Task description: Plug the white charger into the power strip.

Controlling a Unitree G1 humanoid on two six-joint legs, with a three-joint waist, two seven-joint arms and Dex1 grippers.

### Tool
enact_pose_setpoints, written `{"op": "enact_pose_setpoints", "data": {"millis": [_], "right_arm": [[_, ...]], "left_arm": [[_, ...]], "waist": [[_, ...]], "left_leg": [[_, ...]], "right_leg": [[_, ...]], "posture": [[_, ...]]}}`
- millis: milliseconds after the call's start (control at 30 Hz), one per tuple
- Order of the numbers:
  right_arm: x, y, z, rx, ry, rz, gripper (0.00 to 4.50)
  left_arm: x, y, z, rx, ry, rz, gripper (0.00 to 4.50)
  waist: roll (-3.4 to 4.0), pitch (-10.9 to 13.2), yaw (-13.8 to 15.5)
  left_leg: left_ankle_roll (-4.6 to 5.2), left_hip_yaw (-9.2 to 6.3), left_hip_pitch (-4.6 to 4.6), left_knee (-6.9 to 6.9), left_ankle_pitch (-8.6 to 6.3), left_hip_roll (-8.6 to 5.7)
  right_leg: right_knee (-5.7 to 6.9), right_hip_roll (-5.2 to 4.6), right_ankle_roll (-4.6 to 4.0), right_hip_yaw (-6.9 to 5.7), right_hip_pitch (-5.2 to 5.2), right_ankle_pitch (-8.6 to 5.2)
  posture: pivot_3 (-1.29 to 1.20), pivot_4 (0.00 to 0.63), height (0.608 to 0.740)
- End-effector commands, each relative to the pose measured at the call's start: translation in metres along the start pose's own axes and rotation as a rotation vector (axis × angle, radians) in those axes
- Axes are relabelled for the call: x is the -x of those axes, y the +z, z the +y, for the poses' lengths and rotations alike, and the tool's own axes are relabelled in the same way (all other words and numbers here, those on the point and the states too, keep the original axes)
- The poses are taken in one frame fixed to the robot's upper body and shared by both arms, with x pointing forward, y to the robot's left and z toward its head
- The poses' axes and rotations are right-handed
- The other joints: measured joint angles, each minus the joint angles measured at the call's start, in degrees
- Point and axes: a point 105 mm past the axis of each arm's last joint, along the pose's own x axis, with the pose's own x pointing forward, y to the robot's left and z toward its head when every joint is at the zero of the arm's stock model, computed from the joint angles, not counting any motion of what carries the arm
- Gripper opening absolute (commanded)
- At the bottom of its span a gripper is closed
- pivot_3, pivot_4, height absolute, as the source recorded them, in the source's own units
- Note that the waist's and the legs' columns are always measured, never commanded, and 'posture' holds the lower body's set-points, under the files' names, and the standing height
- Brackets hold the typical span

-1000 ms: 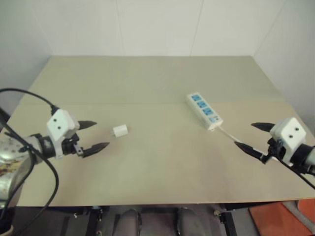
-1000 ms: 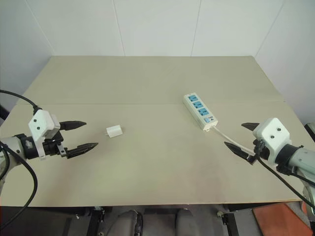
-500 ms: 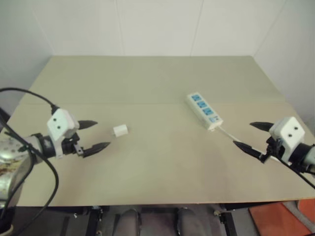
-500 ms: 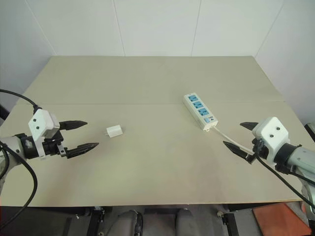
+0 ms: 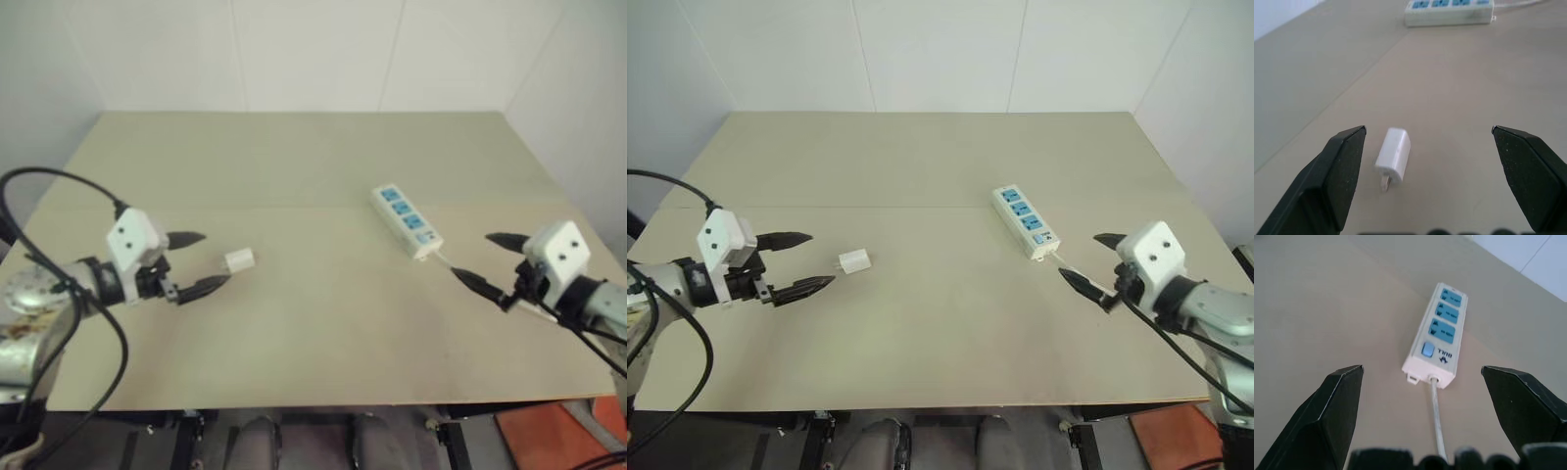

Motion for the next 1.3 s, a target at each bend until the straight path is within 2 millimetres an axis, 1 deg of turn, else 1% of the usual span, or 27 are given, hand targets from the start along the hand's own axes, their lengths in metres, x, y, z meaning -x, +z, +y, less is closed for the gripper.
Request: {"op": "enact_pose_setpoints", "data": {"millis": [33, 133, 200, 267, 367, 500, 600, 667, 867, 1100, 1300], "right_arm": [[-0.017, 0.006, -0.003, -0.062, -0.053, -0.031, 4.5], [-0.036, 0.004, -0.007, -0.122, -0.126, -0.046, 4.5], [-0.046, 0.0, -0.012, -0.153, -0.185, -0.048, 4.5], [-0.055, -0.004, -0.016, -0.169, -0.235, -0.064, 4.5], [-0.065, -0.008, -0.019, -0.218, -0.282, -0.098, 4.5], [-0.08, -0.015, -0.02, -0.267, -0.299, -0.134, 4.5], [-0.09, -0.018, -0.017, -0.299, -0.285, -0.166, 4.5], [-0.095, -0.024, -0.017, -0.313, -0.291, -0.168, 4.5], [-0.106, -0.042, -0.012, -0.325, -0.27, -0.162, 4.5], [-0.118, -0.057, -0.005, -0.37, -0.252, -0.157, 4.5], [-0.126, -0.063, 0.0, -0.402, -0.237, -0.161, 4.5]], "left_arm": [[-0.019, 0.028, -0.005, -0.043, -0.078, -0.12, 4.49], [-0.035, 0.038, -0.004, -0.052, -0.13, -0.17, 4.49], [-0.043, 0.041, -0.005, -0.061, -0.158, -0.181, 4.49], [-0.049, 0.041, -0.006, -0.068, -0.179, -0.184, 4.49], [-0.052, 0.041, -0.005, -0.066, -0.191, -0.189, 4.49], [-0.053, 0.038, -0.004, -0.064, -0.2, -0.182, 4.49], [-0.053, 0.036, -0.004, -0.065, -0.204, -0.179, 4.49], [-0.052, 0.036, -0.004, -0.066, -0.204, -0.178, 4.49], [-0.047, 0.033, -0.006, -0.061, -0.2, -0.168, 4.49], [-0.042, 0.03, -0.008, -0.059, -0.187, -0.153, 4.49], [-0.04, 0.03, -0.008, -0.058, -0.181, -0.145, 4.49]], "waist": [[0.0, 0.0, 0.12], [0.0, 0.0, 0.06], [0.0, 0.0, -0.09], [0.0, 0.0, -0.24], [0.0, 0.0, -0.4], [0.01, 0.0, -0.55], [0.01, 0.0, -0.56], [0.01, 0.0, -0.65], [0.01, 0.0, -1.07], [0.02, 0.01, -1.89], [0.02, 0.01, -1.93]], "left_leg": [[-0.01, -0.02, -0.03, 0.01, 0.01, -0.01], [-0.01, -0.02, -0.07, 0.01, 0.01, -0.03], [-0.01, -0.02, -0.09, 0.0, 0.01, -0.04], [-0.01, -0.01, -0.09, -0.01, 0.01, -0.04], [-0.01, -0.01, -0.11, -0.04, 0.01, -0.03], [-0.01, 0.0, -0.13, -0.05, 0.01, -0.03], [-0.01, 0.0, -0.13, -0.05, 0.01, -0.03], [-0.01, 0.0, -0.12, -0.05, 0.01, -0.02], [-0.01, 0.0, -0.13, -0.06, 0.01, -0.02], [-0.01, 0.0, -0.11, -0.08, 0.01, 0.0], [-0.01, 0.0, -0.06, -0.07, 0.01, 0.01]], "right_leg": [[0.0, 0.0, 0.0, -0.02, -0.02, 0.0], [-0.02, 0.0, 0.0, -0.01, -0.04, 0.01], [-0.02, 0.0, 0.0, -0.01, -0.06, 0.01], [-0.03, 0.0, 0.0, 0.01, -0.09, 0.01], [-0.02, 0.01, 0.0, 0.02, -0.14, 0.01], [-0.03, 0.01, 0.0, 0.02, -0.14, 0.01], [-0.04, 0.01, 0.0, 0.01, -0.14, 0.01], [-0.03, 0.01, 0.0, 0.01, -0.14, 0.01], [-0.02, 0.01, 0.0, 0.01, -0.13, 0.01], [-0.02, 0.01, 0.0, 0.04, -0.13, 0.01], [-0.02, 0.01, 0.01, 0.05, -0.11, 0.01]], "posture": [[0.0, 0.15, 0.74], [0.0, 0.15, 0.74], [0.0, 0.15, 0.74], [0.0, 0.15, 0.74], [0.0, 0.15, 0.74], [0.0, 0.15, 0.74], [0.0, 0.15, 0.74], [0.0, 0.15, 0.74], [0.0, 0.15, 0.74], [0.0, 0.15, 0.74], [0.0, 0.15, 0.74]]}}
